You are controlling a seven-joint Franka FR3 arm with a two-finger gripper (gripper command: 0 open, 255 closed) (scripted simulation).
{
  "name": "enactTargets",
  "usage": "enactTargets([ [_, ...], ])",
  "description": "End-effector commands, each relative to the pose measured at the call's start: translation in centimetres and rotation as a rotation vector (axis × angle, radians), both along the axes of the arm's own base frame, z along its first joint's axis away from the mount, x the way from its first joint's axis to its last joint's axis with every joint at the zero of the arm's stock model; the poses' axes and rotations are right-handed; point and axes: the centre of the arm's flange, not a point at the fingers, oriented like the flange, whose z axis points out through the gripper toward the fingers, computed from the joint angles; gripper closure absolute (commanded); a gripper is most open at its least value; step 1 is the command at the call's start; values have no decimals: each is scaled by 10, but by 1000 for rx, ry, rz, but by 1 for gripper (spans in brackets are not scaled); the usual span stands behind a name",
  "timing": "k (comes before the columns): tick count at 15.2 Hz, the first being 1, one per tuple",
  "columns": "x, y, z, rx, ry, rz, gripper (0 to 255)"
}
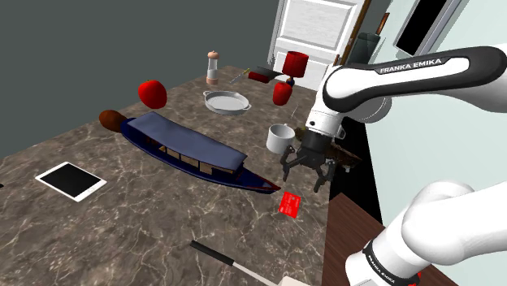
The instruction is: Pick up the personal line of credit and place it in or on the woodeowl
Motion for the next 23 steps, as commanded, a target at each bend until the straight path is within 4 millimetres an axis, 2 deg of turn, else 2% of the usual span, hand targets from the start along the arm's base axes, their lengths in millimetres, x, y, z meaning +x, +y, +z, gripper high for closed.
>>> enactTargets([
  [1,-3,13,-20,24,57,-67,0],
  [2,-6,20,-30,36,85,-98,0],
  [10,-17,40,-66,39,91,-105,0],
  [18,-17,40,-66,39,91,-105,0],
  [19,-17,40,-66,39,91,-105,255],
  [23,-17,40,-65,39,91,-105,255],
])
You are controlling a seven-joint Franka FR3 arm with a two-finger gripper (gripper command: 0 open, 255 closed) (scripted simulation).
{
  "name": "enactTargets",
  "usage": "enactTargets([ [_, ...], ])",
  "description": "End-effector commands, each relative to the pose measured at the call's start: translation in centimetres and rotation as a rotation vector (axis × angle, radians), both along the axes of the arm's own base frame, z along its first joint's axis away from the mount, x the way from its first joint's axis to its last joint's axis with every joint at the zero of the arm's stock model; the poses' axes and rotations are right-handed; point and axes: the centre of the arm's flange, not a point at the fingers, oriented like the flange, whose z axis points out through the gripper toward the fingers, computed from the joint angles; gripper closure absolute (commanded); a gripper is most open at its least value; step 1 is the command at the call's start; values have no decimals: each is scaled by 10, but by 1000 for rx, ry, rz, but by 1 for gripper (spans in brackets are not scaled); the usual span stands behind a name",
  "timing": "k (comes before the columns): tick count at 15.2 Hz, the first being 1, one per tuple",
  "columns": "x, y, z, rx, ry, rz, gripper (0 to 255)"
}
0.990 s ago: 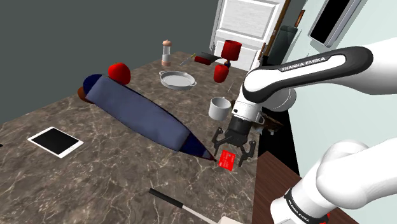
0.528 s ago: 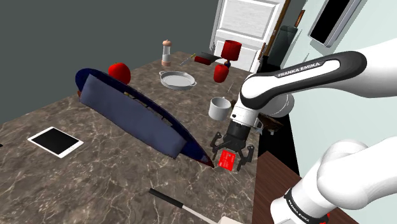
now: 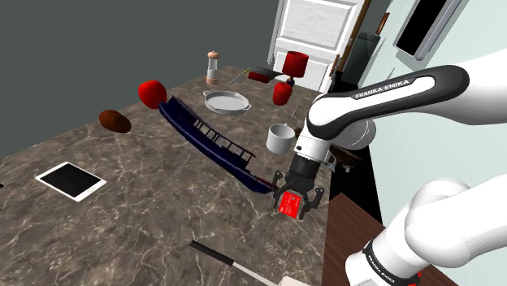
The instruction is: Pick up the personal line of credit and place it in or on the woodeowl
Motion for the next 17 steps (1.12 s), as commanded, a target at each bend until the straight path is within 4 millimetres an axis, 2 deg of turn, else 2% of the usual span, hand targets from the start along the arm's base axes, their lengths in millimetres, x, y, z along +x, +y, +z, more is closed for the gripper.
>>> enactTargets([
  [1,-1,1,-2,-1,3,1,255],
  [5,-1,0,-3,-1,3,1,255],
  [17,-1,0,61,-1,3,1,255],
])
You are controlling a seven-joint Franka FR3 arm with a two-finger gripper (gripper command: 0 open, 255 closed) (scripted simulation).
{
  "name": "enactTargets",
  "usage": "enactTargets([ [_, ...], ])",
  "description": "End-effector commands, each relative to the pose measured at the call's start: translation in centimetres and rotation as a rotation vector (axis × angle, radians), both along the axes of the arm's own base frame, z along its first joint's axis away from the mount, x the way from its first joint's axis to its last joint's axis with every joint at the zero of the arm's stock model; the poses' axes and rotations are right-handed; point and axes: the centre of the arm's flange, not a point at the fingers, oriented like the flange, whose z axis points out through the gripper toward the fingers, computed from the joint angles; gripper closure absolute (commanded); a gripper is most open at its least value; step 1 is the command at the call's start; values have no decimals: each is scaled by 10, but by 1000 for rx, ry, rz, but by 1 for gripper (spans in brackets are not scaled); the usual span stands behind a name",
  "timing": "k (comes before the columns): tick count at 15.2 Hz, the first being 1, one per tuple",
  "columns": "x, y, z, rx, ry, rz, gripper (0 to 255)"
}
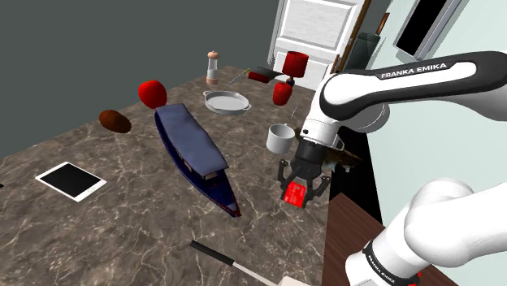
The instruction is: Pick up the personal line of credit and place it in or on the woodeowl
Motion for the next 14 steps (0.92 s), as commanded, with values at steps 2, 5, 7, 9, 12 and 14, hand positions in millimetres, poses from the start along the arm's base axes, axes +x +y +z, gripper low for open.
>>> enactTargets([
  [2,0,0,17,0,1,0,255],
  [5,0,0,33,0,1,0,255],
  [7,0,0,43,0,1,0,255],
  [9,0,0,54,0,1,0,255],
  [12,0,0,70,0,1,0,255],
  [14,0,0,80,0,1,0,255],
])
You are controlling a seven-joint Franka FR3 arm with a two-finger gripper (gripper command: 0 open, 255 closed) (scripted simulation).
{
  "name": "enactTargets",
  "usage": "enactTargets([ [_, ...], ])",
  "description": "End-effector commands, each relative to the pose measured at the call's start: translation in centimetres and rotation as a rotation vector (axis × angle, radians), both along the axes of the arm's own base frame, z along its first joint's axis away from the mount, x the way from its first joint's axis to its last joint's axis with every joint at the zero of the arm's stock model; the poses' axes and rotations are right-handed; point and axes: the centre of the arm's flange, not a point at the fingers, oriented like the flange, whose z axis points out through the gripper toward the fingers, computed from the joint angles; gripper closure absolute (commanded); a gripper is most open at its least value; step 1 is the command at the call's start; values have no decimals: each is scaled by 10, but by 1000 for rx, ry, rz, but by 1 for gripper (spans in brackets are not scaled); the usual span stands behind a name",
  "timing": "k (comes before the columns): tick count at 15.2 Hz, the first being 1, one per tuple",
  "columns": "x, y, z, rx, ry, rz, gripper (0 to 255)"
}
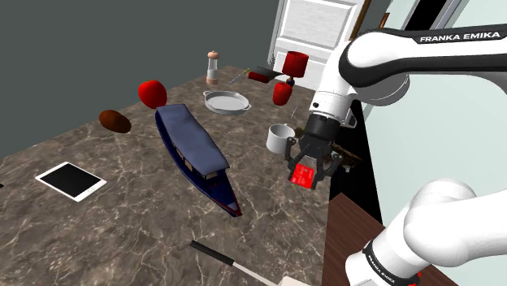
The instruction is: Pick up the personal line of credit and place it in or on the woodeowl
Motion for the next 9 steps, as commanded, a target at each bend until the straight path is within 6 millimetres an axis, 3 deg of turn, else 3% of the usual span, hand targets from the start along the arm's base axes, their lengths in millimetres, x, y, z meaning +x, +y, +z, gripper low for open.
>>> enactTargets([
  [1,0,0,11,0,0,0,255],
  [7,0,0,39,0,0,0,255],
  [9,10,-24,39,0,0,0,255],
])
